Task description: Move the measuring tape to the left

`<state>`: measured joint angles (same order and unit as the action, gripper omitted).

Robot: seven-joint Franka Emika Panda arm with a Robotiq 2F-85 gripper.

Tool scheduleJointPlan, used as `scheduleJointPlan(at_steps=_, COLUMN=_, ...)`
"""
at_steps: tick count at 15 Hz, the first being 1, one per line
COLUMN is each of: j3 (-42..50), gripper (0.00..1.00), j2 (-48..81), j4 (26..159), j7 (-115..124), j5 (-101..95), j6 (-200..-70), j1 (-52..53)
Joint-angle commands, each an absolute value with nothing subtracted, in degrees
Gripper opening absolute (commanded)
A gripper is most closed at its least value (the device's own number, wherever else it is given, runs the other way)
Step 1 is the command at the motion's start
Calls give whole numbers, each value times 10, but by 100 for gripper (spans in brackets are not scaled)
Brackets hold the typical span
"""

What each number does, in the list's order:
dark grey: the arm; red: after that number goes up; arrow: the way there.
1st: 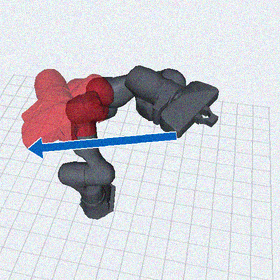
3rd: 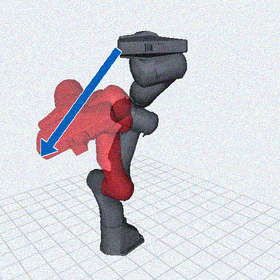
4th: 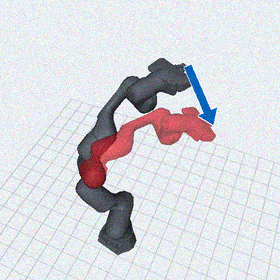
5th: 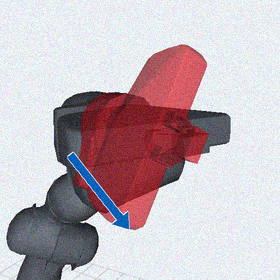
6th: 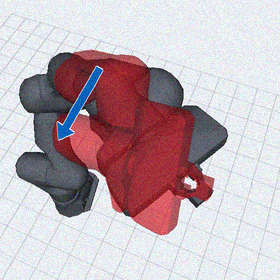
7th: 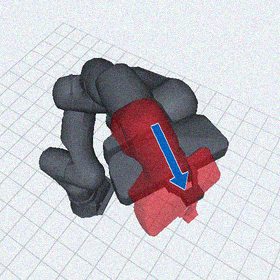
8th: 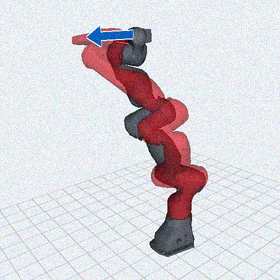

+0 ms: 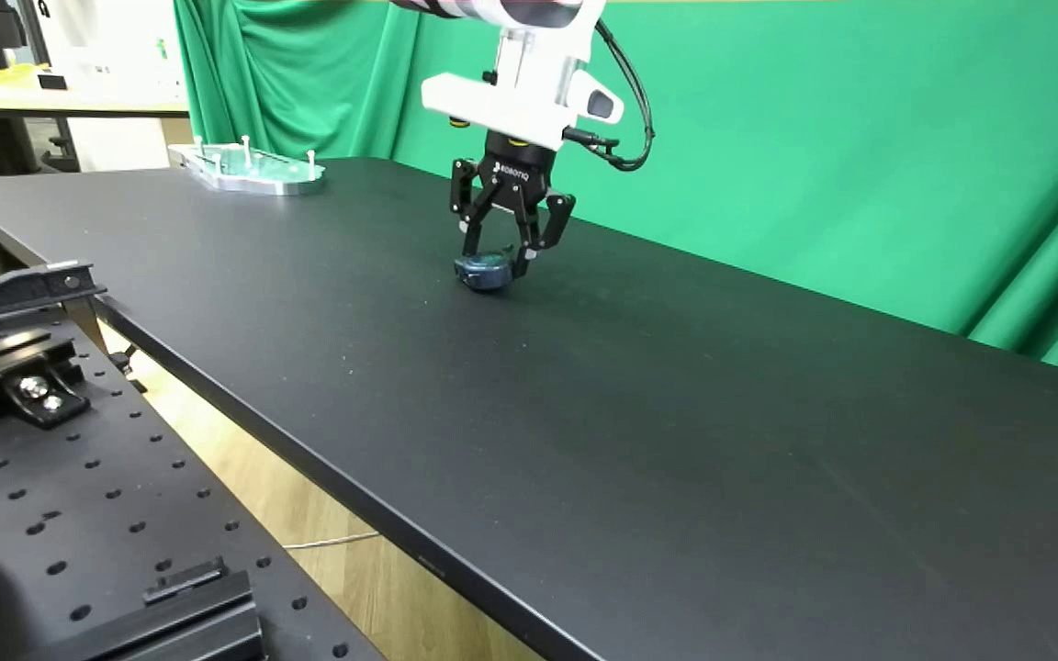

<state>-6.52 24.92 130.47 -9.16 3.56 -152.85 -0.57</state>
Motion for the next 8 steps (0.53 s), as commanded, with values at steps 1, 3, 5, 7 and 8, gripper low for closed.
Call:
scheduleJointPlan(at_steps=1, j3=-64, gripper=98, j2=223, j4=1320, j7=-87, j5=27, j6=-1519, j1=3)
scheduleJointPlan(at_steps=3, j3=-73, gripper=100, j2=207, j4=1329, j7=-95, j5=34, j6=-1509, j1=1)
scheduleJointPlan(at_steps=5, j3=-85, gripper=100, j2=182, j4=1340, j7=-108, j5=46, j6=-1487, j1=-4)
scheduleJointPlan(at_steps=7, j3=-90, gripper=100, j2=149, j4=1357, j7=-118, j5=51, j6=-1466, j1=-3)
scheduleJointPlan(at_steps=8, j3=-86, gripper=100, j2=133, j4=1365, j7=-116, j5=46, j6=-1461, j1=1)
